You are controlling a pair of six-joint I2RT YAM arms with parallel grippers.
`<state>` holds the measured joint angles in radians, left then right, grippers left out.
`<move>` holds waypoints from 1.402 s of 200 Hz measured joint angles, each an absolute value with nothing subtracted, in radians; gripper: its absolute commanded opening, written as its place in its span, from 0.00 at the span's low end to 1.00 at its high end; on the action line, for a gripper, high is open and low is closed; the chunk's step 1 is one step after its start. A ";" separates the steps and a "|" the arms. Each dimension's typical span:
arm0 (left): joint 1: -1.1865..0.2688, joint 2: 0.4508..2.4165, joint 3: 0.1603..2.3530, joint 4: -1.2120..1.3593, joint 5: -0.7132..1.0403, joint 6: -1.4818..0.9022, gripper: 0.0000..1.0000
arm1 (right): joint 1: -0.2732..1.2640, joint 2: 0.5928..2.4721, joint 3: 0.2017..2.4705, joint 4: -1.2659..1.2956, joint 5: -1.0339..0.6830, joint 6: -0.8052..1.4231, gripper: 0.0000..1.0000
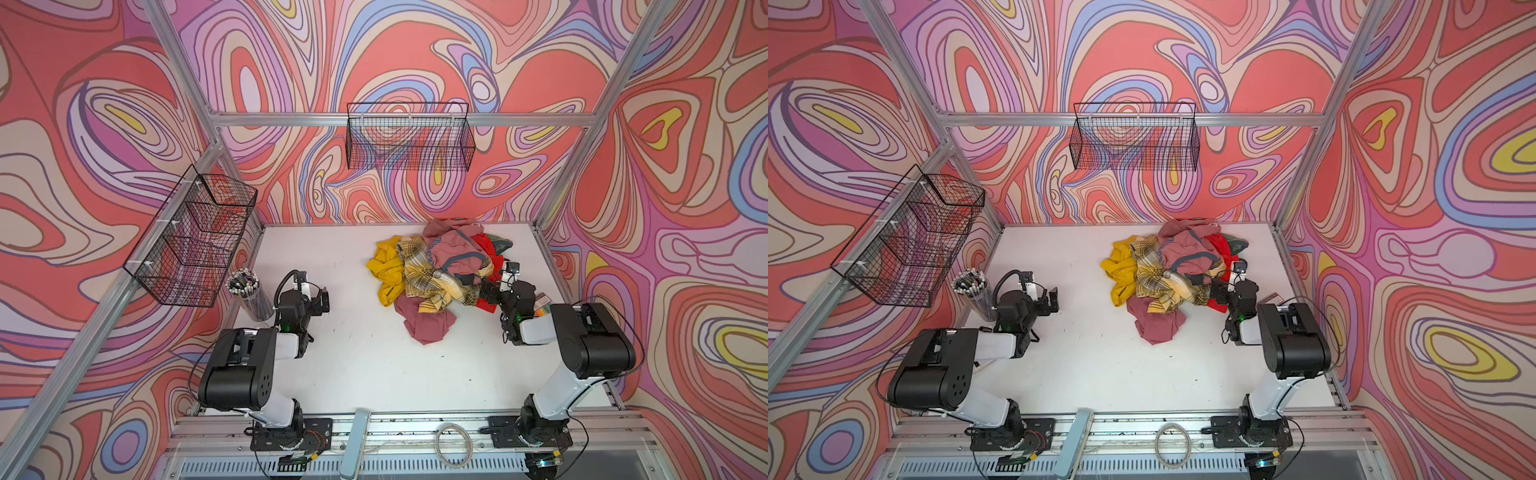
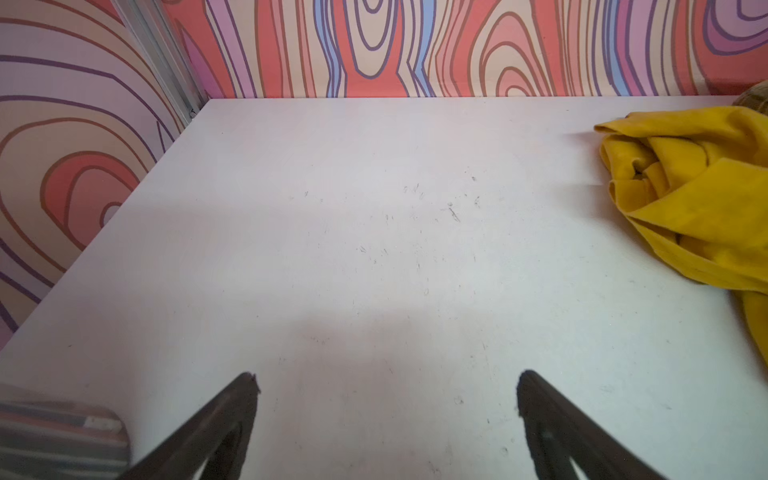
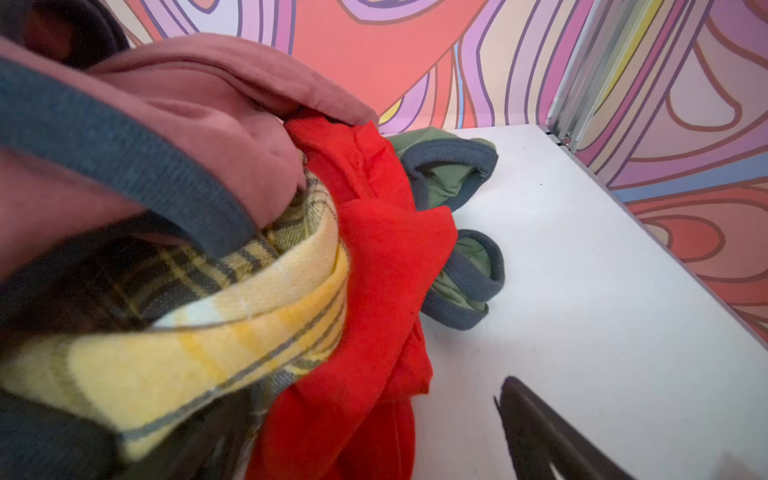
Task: Pick out a specific cloth from the pile
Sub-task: 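Raise both arms from rest toward the clothes pile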
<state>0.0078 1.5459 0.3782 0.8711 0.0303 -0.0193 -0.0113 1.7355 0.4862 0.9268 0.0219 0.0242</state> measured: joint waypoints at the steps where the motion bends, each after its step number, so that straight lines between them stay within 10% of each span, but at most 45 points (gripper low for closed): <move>1: 0.008 1.546 0.378 0.871 0.030 -0.019 1.00 | -0.011 1.736 0.486 0.927 0.022 0.024 0.98; 214: 0.007 1.539 0.381 0.847 0.013 -0.024 1.00 | -0.011 1.729 0.485 0.922 0.029 0.028 0.97; 280: 0.007 1.292 0.688 0.362 -0.077 -0.227 1.00 | -0.031 1.327 0.653 0.382 0.013 0.240 0.94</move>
